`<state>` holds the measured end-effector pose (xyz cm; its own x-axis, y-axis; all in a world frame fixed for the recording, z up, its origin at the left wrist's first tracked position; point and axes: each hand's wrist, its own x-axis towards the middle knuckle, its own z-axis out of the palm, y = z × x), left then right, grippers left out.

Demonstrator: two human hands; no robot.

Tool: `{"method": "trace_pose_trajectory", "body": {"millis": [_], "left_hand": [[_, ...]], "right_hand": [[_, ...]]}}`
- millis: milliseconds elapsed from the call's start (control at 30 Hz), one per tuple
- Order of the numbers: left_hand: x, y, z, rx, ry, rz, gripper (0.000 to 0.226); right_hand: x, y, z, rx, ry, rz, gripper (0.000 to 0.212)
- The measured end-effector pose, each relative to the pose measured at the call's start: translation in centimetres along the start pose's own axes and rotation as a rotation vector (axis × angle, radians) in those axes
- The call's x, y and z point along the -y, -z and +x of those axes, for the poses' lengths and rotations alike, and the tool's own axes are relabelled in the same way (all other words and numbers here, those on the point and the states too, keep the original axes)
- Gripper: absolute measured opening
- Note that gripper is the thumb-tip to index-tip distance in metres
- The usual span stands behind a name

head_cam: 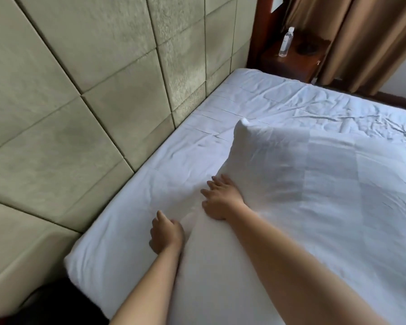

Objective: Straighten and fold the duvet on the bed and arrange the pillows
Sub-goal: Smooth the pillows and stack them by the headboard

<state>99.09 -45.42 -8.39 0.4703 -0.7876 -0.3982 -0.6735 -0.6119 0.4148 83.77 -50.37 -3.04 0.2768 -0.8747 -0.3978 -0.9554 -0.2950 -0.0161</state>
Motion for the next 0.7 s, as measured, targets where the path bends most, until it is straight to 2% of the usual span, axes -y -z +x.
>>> {"method": "trace_pose_trajectory", "body": {"millis": [167,267,400,567,700], "left_hand": [[4.2,-2.7,1.9,0.057,0.133,0.013,0.052],[5.2,-4.3,2.5,0.076,0.175,0.005,0.053],[6.0,-5.7,3.0,0.119,0.162,0.074,0.054],[6.5,-7.0,4.2,0.279,0.145,0.131,0.053],[6.6,-6.3,4.8,0.296,0.159,0.038,0.064]], "right_hand": [[2.4,-3.6,3.2,0.224,-0.004,-0.047,0.065],[3.4,-5.5,5.0,0.303,0.010,-0.057,0.070],[4.1,-7.8,7.5,0.350,0.061,-0.123,0.070],[5.1,-9.7,9.7,0.394,0.077,-0.216,0.070],[6.0,-8.8,9.7,0.358,0.032,-0.249,0.068]]}}
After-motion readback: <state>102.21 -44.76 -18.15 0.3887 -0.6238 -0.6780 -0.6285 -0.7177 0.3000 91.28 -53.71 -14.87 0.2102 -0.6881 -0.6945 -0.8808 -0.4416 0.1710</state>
